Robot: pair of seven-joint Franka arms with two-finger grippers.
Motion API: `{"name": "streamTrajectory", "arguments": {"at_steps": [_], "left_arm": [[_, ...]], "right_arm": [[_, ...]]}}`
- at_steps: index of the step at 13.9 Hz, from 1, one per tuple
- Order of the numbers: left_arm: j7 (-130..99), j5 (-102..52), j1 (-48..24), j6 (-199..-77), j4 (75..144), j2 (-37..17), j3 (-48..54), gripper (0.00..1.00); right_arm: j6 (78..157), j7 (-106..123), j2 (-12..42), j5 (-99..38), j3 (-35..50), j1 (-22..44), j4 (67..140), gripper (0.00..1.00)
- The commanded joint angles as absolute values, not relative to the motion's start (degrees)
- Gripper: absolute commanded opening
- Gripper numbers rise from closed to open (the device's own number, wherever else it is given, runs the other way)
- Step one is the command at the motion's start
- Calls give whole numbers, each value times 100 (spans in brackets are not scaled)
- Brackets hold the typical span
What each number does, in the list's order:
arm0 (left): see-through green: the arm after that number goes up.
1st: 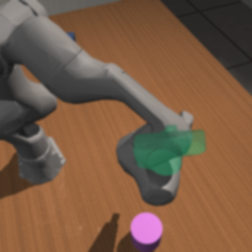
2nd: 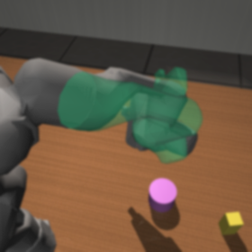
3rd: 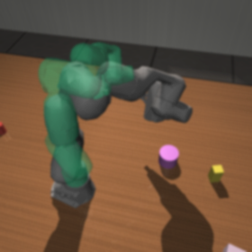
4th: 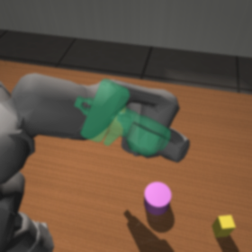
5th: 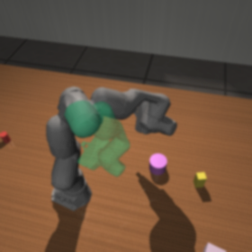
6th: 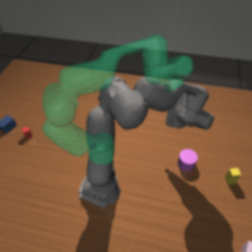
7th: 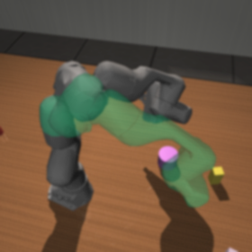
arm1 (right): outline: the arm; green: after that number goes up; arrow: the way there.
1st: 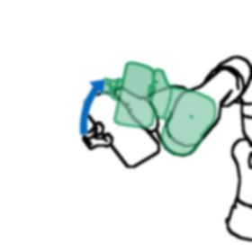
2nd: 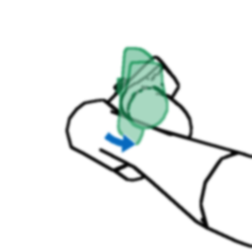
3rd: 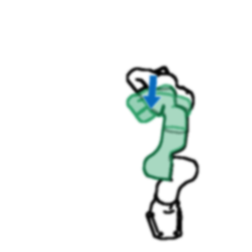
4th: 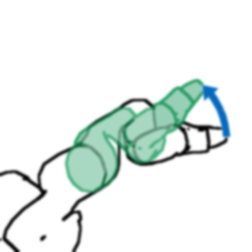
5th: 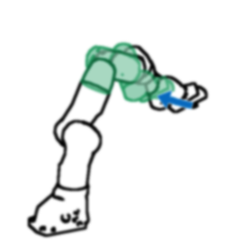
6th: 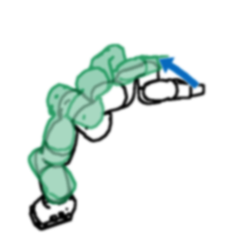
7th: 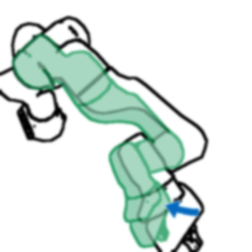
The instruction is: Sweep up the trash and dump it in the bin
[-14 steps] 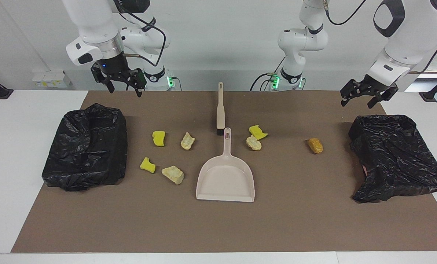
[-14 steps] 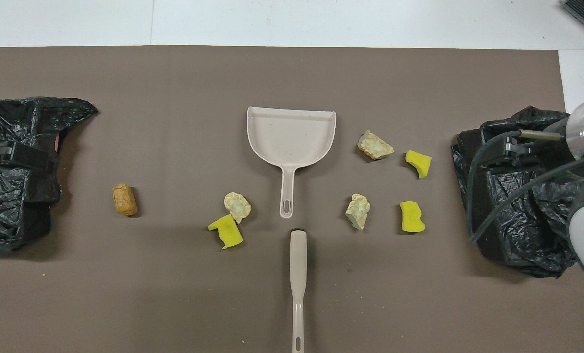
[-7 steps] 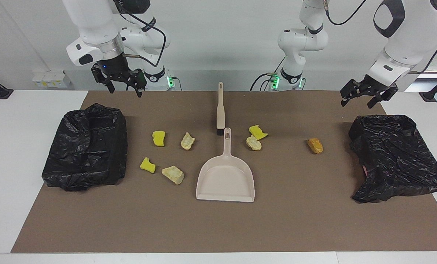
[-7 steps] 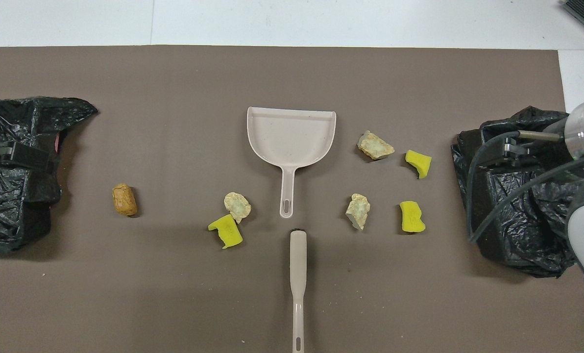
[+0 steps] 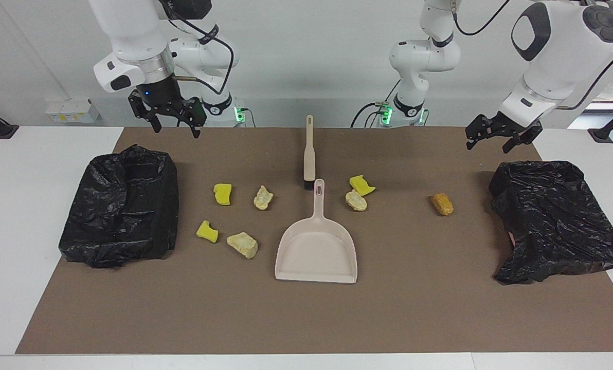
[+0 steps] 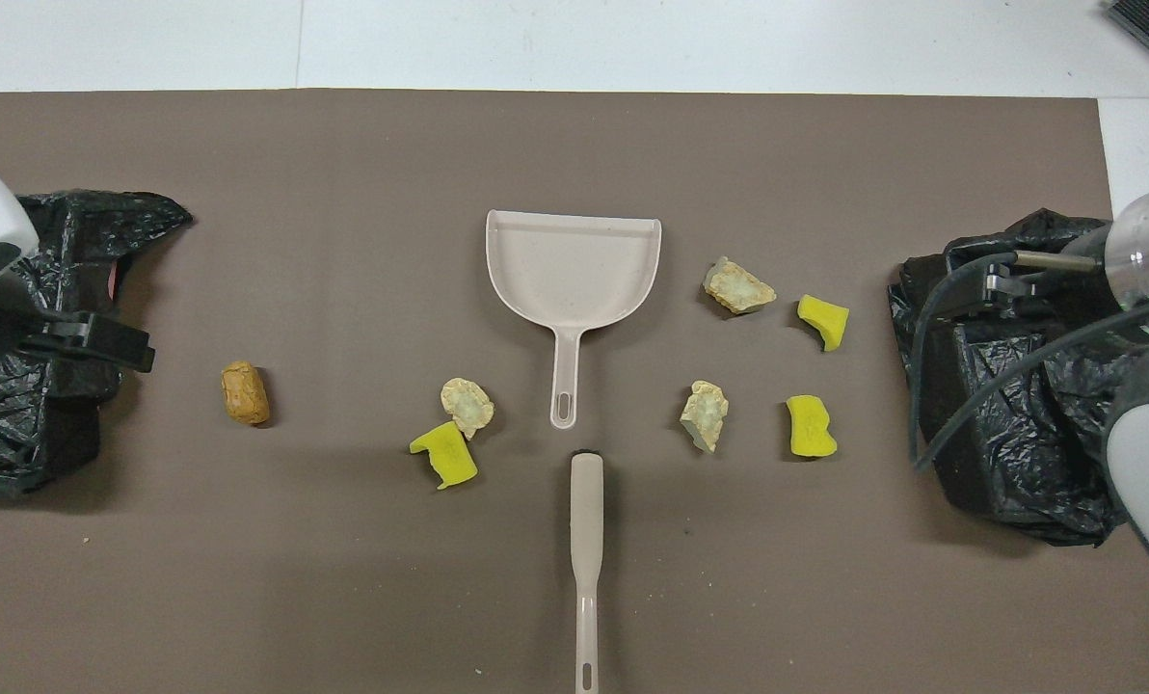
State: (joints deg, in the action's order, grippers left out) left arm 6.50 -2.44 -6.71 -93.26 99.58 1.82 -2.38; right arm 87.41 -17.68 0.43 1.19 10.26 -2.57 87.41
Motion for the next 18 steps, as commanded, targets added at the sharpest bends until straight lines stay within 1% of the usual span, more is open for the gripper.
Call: {"name": "streamTrajectory", "arguments": {"at_steps": [1, 4, 7, 10, 12, 14, 16, 18], "left_arm": [[493, -220, -1176, -10114, 11080, 685, -272, 100], [-33, -220, -1730, -10554, 11556, 677, -272, 100], [-1016, -220, -2520, -11038, 12057, 685, -272, 100], [-1702, -220, -3285, -11319, 12418, 686, -272, 100], [-2387, -220, -3978, -11801, 12716, 616, -272, 100], [-3038, -220, -4471, -12381, 13094, 659, -272, 100], [-3400, -220, -4902, -12559, 13210, 589, -272, 100], [-3829, -220, -5332, -12979, 13402, 493, -272, 100]], "right_arm": [[9026, -1723, 105, 0, 1037, -185, 8860, 100], [9447, -1941, 289, 17, 1037, 43, 8868, 100], [10026, -2309, 754, 52, 1037, 543, 8859, 100], [10519, -2951, 1246, 132, 1037, 1079, 8842, 100], [10853, -3286, 1537, 132, 1037, 1379, 8824, 100], [10960, -3453, 1853, 132, 1020, 1677, 8807, 100], [11117, -3847, 2248, 236, 1011, 1959, 8554, 100], [11258, -4016, 2513, 325, 1037, 2152, 8455, 100]]}}
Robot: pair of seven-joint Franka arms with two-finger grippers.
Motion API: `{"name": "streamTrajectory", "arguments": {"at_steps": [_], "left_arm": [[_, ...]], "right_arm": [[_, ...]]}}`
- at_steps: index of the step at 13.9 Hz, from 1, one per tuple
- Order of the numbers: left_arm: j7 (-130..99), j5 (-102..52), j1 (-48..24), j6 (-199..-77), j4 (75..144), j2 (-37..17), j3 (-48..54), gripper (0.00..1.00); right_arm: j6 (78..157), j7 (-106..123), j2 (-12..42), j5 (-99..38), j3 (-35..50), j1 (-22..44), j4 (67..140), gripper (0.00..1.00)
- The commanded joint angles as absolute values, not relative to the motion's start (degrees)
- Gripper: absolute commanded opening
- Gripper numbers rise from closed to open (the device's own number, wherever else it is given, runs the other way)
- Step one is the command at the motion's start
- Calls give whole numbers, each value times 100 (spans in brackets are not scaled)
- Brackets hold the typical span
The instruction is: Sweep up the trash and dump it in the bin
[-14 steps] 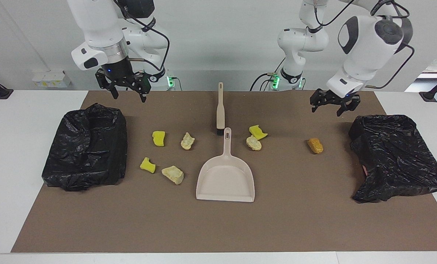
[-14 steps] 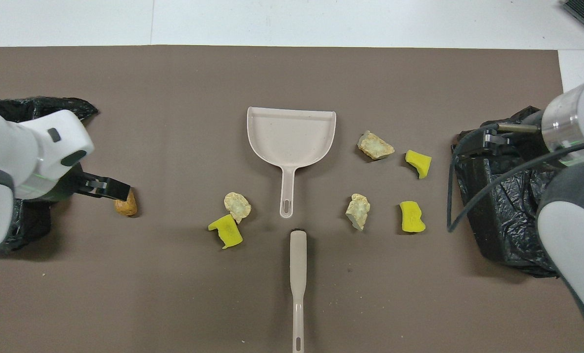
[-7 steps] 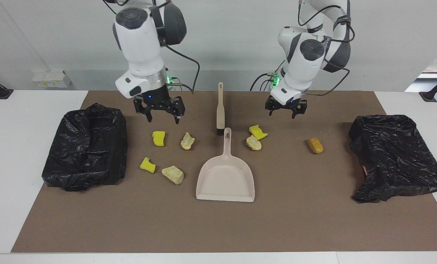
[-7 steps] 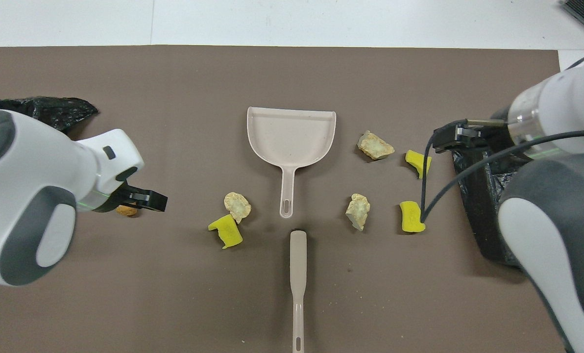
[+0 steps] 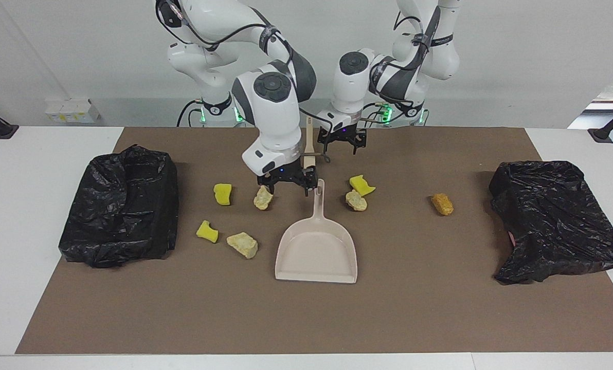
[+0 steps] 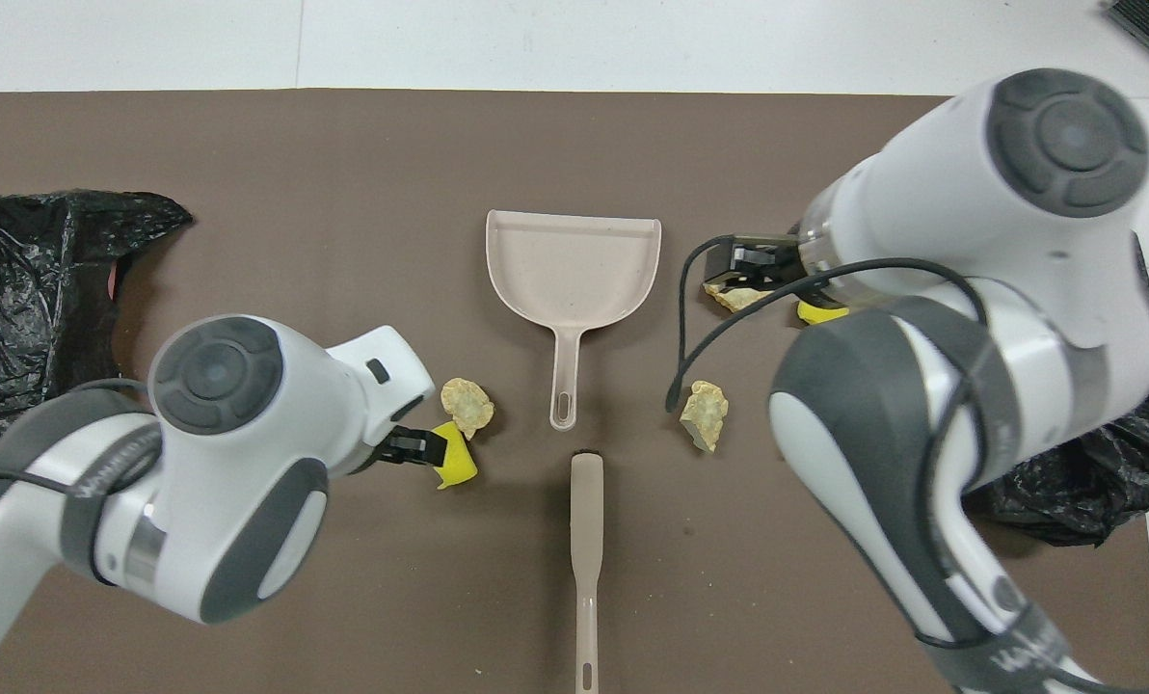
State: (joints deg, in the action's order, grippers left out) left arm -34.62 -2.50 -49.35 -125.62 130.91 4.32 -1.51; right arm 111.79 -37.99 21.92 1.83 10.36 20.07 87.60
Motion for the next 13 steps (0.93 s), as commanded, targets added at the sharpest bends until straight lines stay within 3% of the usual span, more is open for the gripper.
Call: {"name": "streamTrajectory", "arguments": {"at_steps": [1, 5, 10, 12, 13], "left_arm": [[-4137, -220, -5596, -13147, 13473, 466, -272, 100], [-4894, -220, -6300, -13699, 13814, 527, -272, 100], [-5317, -220, -6618, -13983, 13869, 273, -272, 100], [-5335, -220, -6618, -13922, 13834, 264, -273, 86], [-5405, -220, -6627, -13878, 13825, 264, -272, 67]], "right_arm": [[11285, -4017, 2635, 325, 1028, 2293, 8455, 100], [11812, -4008, 2997, 325, 1037, 2470, 8560, 100], [11857, -3841, 2918, 220, 1063, 2479, 9025, 100], [11830, -3832, 2813, 202, 1072, 2479, 9201, 95], [11769, -3832, 2813, 159, 1090, 2479, 9193, 80]]}}
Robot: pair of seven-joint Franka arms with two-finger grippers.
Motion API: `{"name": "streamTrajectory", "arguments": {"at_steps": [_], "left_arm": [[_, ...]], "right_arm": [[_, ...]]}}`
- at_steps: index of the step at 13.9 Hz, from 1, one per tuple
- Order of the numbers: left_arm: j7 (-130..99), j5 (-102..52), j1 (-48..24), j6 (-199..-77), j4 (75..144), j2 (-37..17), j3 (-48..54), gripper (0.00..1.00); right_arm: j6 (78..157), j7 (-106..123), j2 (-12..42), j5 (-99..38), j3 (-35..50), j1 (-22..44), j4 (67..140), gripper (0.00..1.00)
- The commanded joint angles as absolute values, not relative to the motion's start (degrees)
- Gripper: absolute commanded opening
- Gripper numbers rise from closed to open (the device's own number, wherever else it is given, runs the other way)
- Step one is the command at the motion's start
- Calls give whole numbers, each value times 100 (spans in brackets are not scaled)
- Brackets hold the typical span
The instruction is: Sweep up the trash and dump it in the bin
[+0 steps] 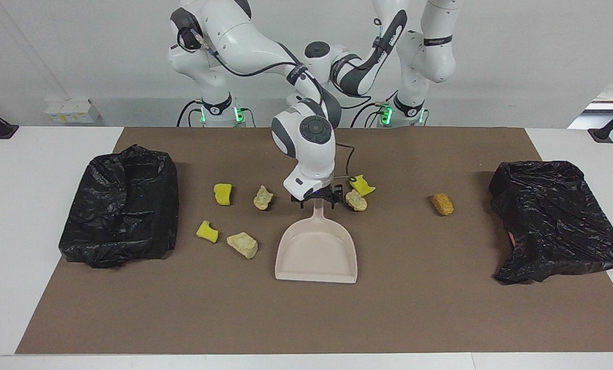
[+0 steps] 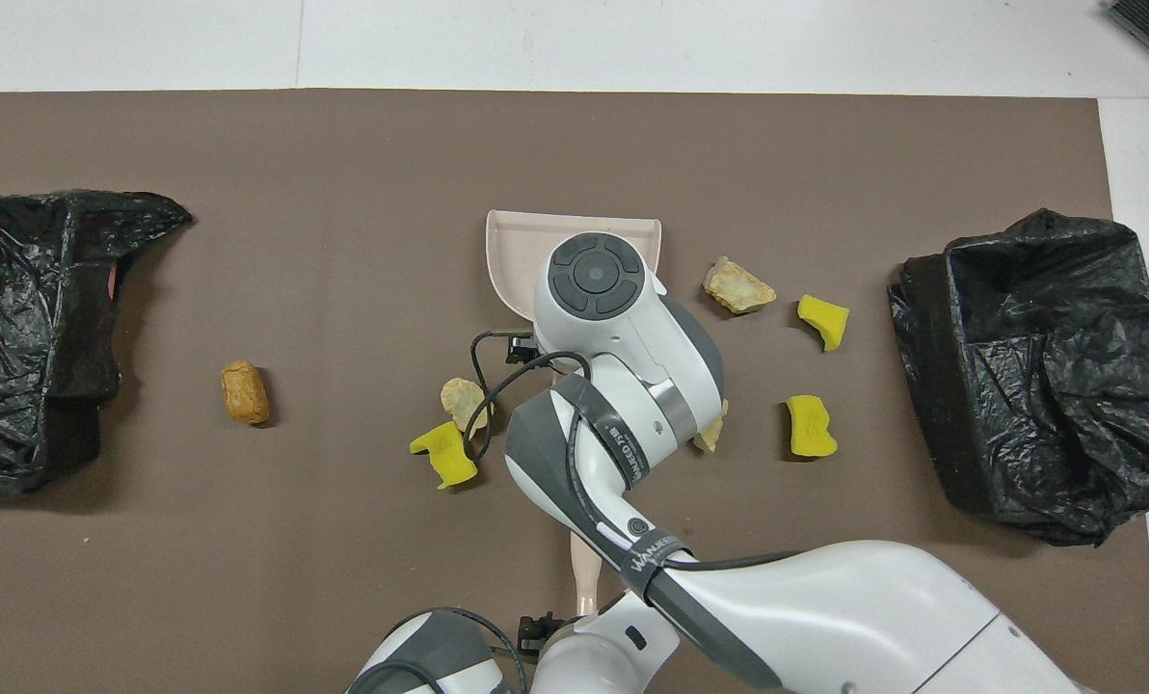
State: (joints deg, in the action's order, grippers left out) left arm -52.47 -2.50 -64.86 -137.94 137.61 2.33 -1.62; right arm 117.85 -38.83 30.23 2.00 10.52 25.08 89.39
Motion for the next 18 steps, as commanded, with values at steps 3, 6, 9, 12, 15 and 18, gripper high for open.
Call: {"name": "streamTrajectory", "arguments": {"at_steps": [3, 6, 9, 12, 15, 18], "left_arm": [[-5458, -220, -6575, -13650, 13799, 298, -299, 0], [-5458, -211, -6469, -13352, 13676, 412, -351, 0], [-5458, -158, -6197, -13158, 13606, 536, -352, 0], [-5415, -141, -6091, -12974, 13605, 545, -360, 0], [-5326, -44, -5600, -12421, 13605, 729, -351, 0], [-5239, 385, -4889, -12192, 13492, 896, -352, 0]], "right_arm": [[11769, -3850, 2830, 105, 1125, 2479, 9123, 7], [11804, -3876, 2830, 114, 1125, 2461, 9053, 0], [11795, -3719, 2699, 193, 1116, 2382, 9017, 0], [11551, -2466, 2208, 184, 1116, 2076, 9088, 0], [11005, -429, 1794, 176, 1125, 1584, 9097, 0], [10426, 1523, 1504, 193, 1116, 1267, 9105, 0]]}}
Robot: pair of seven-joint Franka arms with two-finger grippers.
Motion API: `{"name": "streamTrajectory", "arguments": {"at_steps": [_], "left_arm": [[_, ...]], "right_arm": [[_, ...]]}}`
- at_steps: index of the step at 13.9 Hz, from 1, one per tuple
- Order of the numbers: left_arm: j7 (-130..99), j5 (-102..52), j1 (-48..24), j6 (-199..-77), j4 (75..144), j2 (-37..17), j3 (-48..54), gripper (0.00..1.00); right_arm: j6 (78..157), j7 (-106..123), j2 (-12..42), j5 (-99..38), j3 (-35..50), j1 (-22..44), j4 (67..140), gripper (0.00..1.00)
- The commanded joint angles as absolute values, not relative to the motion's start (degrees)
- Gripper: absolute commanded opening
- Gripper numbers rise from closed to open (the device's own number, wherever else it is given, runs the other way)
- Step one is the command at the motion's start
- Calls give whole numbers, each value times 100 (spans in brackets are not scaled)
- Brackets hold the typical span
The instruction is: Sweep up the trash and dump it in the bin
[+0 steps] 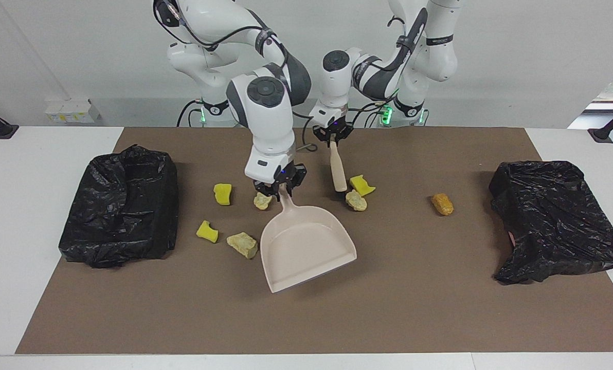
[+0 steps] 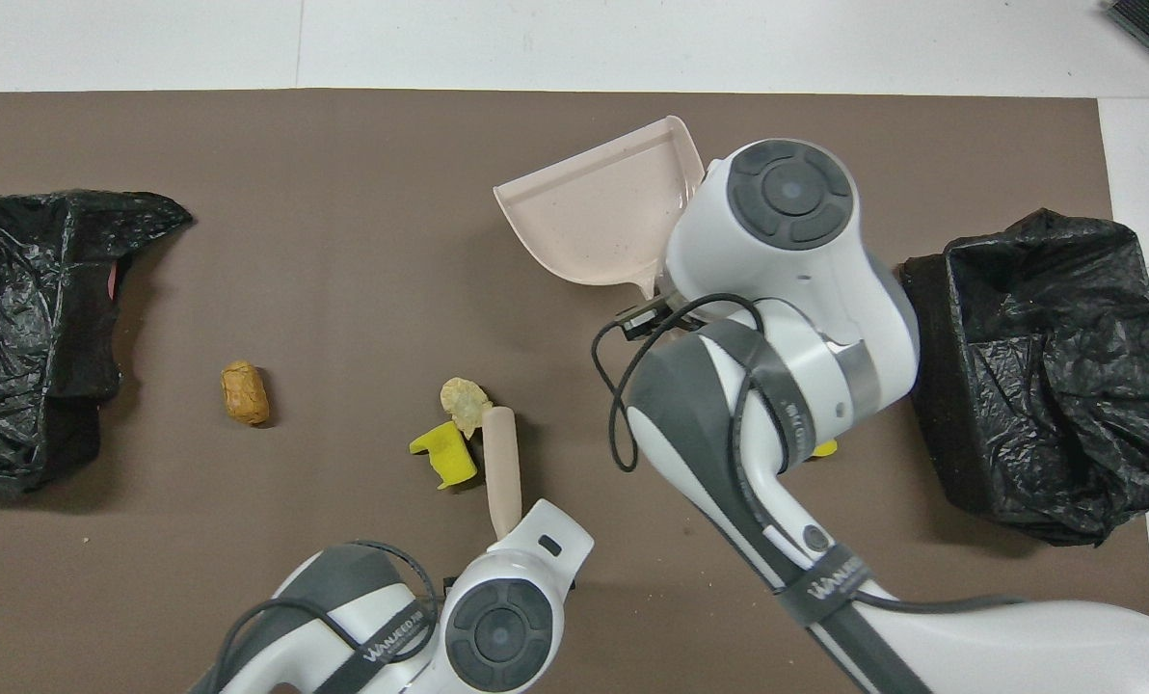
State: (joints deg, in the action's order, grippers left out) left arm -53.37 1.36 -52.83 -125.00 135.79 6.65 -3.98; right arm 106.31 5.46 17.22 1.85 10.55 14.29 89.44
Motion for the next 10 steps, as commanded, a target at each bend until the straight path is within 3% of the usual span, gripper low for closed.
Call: {"name": "streamTrajectory", "arguments": {"at_steps": [1, 10], "left_arm": [[-5090, 474, -4608, -12043, 13361, 888, -352, 0], [-3139, 554, -2191, -11654, 12753, 791, -352, 0]], "right_arm": [[10267, 2251, 1451, 193, 1116, 1205, 9097, 0], [10046, 5823, 1265, 1203, 1099, 1213, 9422, 0]]}}
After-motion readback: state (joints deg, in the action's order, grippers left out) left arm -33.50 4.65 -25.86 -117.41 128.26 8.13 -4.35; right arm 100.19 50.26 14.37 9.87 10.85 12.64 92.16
